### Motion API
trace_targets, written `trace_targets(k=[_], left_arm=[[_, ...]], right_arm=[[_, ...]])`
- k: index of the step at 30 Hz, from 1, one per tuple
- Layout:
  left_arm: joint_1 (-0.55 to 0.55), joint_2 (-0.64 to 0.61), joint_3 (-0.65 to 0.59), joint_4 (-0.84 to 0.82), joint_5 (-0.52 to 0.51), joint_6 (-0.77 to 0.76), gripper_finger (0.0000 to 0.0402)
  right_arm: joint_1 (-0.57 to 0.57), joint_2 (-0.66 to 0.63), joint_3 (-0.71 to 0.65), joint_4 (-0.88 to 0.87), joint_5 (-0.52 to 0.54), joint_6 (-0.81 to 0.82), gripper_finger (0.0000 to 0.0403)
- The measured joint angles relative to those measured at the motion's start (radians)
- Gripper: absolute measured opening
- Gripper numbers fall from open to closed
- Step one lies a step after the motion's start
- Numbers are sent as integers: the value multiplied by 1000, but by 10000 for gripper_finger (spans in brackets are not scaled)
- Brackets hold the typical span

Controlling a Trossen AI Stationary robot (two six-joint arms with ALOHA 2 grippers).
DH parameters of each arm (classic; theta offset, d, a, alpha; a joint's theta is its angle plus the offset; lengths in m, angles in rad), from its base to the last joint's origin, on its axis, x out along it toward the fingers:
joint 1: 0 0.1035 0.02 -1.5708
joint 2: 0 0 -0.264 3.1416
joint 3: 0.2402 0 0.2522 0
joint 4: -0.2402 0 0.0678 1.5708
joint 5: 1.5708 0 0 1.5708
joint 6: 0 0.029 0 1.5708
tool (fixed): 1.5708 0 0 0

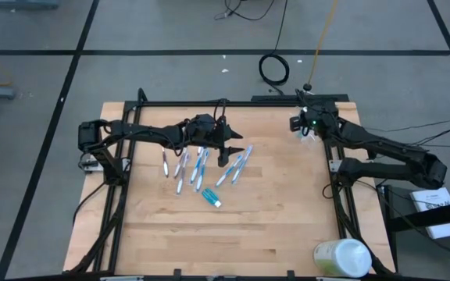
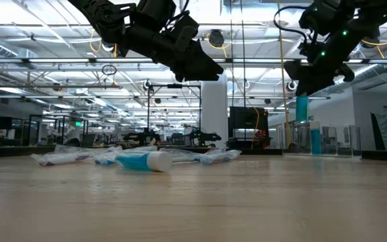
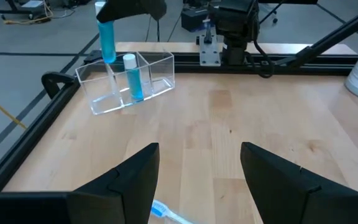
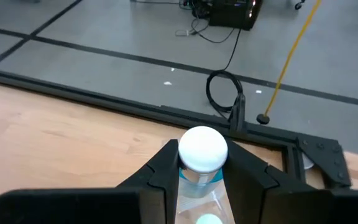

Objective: Pick & Place toothbrushing station
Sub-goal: Put the blue mouthwash into the middle of the transparent organizer

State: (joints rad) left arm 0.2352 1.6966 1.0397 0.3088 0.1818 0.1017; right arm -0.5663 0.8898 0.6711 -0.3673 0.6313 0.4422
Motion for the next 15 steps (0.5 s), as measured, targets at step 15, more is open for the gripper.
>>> trace_targets(k=[15], left_arm=[[0,0,0,-12,0,16,232]], right_arm=[[1,-2,-109,81,8,46,89]])
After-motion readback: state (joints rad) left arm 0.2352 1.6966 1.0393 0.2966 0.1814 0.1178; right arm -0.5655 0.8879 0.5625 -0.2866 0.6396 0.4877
